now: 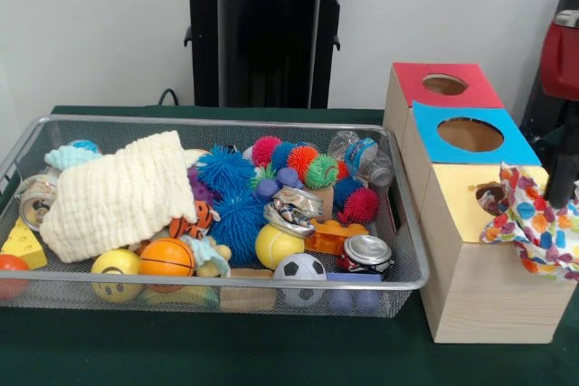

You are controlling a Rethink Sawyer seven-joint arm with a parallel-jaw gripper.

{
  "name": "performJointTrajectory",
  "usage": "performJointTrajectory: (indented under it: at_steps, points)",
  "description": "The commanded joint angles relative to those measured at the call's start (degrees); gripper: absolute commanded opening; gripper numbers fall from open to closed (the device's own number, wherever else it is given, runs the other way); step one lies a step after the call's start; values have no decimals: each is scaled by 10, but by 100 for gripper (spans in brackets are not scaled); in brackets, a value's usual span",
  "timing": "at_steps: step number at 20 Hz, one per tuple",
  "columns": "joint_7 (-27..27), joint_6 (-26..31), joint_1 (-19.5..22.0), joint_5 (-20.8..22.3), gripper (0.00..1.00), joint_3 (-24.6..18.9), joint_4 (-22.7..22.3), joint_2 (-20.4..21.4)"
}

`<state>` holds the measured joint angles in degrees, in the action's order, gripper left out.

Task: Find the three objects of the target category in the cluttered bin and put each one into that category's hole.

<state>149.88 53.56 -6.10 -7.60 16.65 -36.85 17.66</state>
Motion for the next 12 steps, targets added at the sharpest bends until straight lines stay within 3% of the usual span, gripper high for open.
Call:
performJointTrajectory:
  at_steps: [1,12]
  points:
    - [-91,-40,42,39,100,-55,-76,-23]
    - [-99,-54,55,54,100,-69,-93,-16]
